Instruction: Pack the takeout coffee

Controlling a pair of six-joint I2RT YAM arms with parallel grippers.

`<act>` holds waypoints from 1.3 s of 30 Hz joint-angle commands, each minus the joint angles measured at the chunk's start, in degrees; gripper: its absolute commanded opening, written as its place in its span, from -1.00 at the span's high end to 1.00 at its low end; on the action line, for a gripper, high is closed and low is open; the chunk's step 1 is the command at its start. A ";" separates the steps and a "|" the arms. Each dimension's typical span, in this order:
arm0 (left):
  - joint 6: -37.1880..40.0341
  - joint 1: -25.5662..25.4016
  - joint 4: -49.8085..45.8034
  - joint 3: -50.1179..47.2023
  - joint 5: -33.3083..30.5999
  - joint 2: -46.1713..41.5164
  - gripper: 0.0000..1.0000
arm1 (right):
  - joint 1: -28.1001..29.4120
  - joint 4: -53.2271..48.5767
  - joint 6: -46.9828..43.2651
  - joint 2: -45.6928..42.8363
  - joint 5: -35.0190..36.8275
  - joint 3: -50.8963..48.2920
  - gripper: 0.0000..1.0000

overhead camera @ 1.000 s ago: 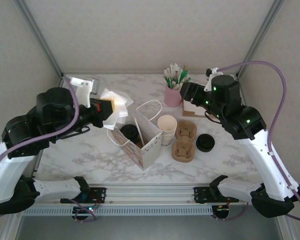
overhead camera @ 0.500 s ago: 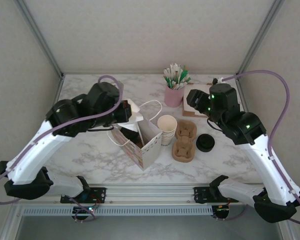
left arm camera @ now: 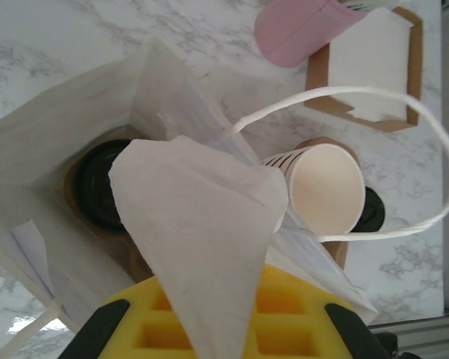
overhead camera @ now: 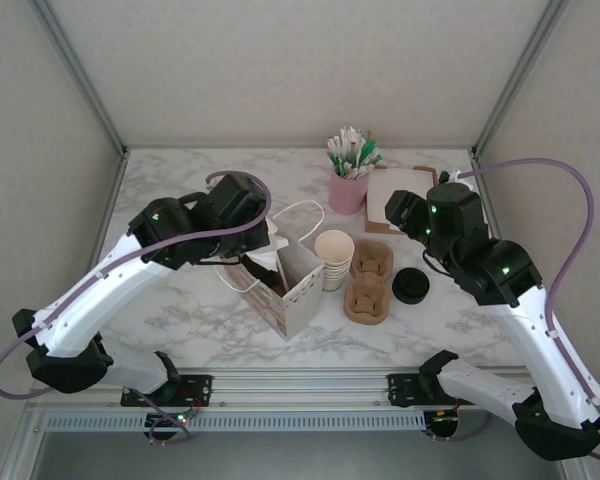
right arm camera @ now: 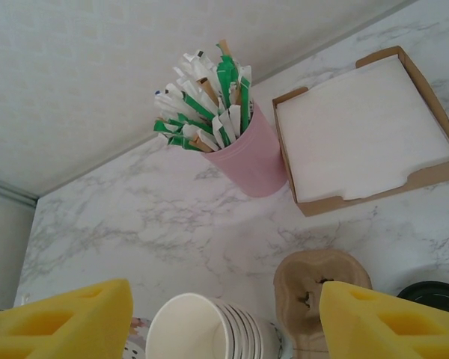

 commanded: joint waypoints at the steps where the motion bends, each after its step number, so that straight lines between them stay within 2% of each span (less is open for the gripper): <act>1: -2.87 -0.07 0.99 -2.64 -0.92 -0.04 0.94 | 0.28 -0.75 -0.12 -0.72 1.66 -0.60 -0.35; 3: -3.35 -0.08 2.46 -5.29 -1.28 -1.02 0.53 | 0.24 -0.66 -0.27 -1.05 1.82 -1.01 -0.36; 4: -3.31 -0.05 2.96 -6.06 -1.31 -1.34 0.16 | 0.29 -0.71 -0.52 -1.25 2.04 -1.09 -0.36; 6: -3.19 -0.08 2.81 -5.94 -1.41 -1.35 -0.39 | 0.28 -0.97 -0.67 -1.67 2.82 -1.02 -0.36; 8: -2.41 -0.02 2.42 -5.53 -1.92 -1.13 -0.56 | 0.30 -0.95 -0.76 -2.24 3.75 -1.12 -0.36; 10: -2.20 0.07 1.91 -4.97 -3.36 -1.17 -0.60 | 0.24 -0.46 -1.24 -2.66 4.47 -1.36 -0.36; 13: -0.47 0.10 3.84 -4.16 -4.15 -2.07 -0.57 | 0.25 0.38 -2.27 -3.03 4.81 -1.55 -0.36; 18: 1.40 0.15 4.48 -2.27 -6.74 -3.62 -0.36 | 0.25 0.17 -3.06 -3.24 5.76 -1.61 -0.36; 23: 1.37 0.41 5.07 -4.19 -6.04 -4.80 0.16 | 0.24 1.03 -3.14 -3.35 6.14 -2.34 -0.37; 24: 1.88 0.44 4.59 -4.00 -6.11 -4.64 0.32 | 0.26 1.18 -3.33 -3.33 6.14 -2.47 -0.37; 25: 2.00 0.49 3.57 -3.57 -6.55 -4.40 0.60 | 0.24 1.27 -3.42 -3.21 6.14 -2.57 -0.36; 26: 2.25 0.53 3.33 -3.67 -6.21 -4.34 0.72 | 0.30 1.27 -3.48 -3.18 6.21 -2.61 -0.37; 30: 4.69 3.06 5.85 -7.13 6.91 -3.30 0.80 | 0.24 1.39 -4.14 -2.71 5.97 -2.96 -0.37; 33: 5.26 4.50 5.33 -8.00 13.94 -1.51 0.84 | 0.24 1.78 -4.17 -2.60 5.98 -3.01 -0.37; 39: 8.70 4.79 -0.14 -5.56 17.89 3.92 0.85 | 0.25 1.70 -4.05 -2.37 5.97 -3.40 -0.37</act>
